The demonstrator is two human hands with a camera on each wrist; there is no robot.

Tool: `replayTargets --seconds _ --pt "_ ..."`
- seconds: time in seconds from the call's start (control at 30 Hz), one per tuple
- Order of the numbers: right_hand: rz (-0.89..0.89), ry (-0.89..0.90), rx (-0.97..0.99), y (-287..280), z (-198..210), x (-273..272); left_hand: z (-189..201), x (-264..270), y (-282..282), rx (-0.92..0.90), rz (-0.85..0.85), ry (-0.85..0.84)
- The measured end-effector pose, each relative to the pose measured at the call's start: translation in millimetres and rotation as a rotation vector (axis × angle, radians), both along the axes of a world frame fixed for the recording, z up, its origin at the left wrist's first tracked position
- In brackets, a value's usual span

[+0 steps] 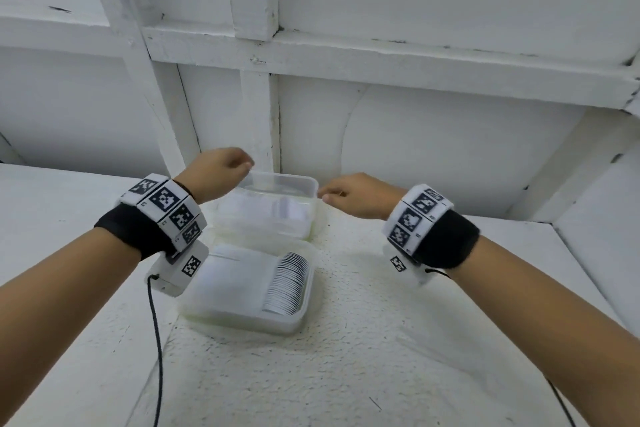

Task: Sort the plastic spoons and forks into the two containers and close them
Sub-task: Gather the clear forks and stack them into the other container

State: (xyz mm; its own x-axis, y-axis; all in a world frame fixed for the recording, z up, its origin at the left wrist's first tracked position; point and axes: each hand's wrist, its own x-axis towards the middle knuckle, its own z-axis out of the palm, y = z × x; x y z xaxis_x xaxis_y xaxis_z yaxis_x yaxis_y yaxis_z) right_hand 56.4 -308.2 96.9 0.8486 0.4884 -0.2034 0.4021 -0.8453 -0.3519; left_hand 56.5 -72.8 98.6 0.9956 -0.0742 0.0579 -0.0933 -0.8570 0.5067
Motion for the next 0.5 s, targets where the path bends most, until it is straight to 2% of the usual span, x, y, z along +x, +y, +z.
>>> replayTargets --seconds 0.13,0.23,0.33,0.5 --pt "-0.114 0.033 0.014 -64 7 -58 6 -39 -61 -0.060 -0.187 -0.103" --pt "-0.244 0.034 0.038 -109 -5 -98 -5 -70 -113 -0.169 -0.333 -0.105" --pt "-0.374 0.075 0.044 -146 -32 -134 -32 -92 -161 -0.177 -0.477 -0.015" --pt "-0.551 0.135 0.057 -187 -78 -187 -82 -113 -218 0.019 -0.662 0.179"
